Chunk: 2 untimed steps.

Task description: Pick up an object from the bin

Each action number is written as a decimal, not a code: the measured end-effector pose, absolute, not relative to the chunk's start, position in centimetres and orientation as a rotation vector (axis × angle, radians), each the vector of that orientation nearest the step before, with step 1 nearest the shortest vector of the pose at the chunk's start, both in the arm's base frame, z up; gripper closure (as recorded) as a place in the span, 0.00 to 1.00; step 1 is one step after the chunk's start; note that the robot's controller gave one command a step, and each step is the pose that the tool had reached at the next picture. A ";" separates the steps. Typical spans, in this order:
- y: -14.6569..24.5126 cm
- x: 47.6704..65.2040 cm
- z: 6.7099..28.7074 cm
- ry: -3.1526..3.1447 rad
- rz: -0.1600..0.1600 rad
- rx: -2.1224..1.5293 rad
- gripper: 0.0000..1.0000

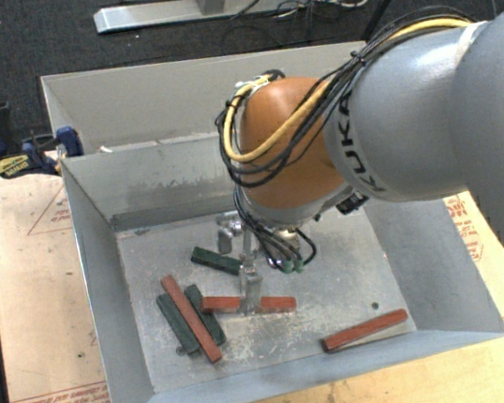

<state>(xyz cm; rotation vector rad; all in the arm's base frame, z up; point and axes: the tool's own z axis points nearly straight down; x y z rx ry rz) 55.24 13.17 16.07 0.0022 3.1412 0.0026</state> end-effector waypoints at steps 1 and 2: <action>13.2 55.2 16.1 3.141 0.003 0.002 0.00; 5.4 50.6 7.7 3.139 0.001 0.154 1.00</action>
Offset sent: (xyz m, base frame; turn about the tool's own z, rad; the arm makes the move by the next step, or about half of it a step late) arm -0.0465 -0.0773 -0.0833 0.0950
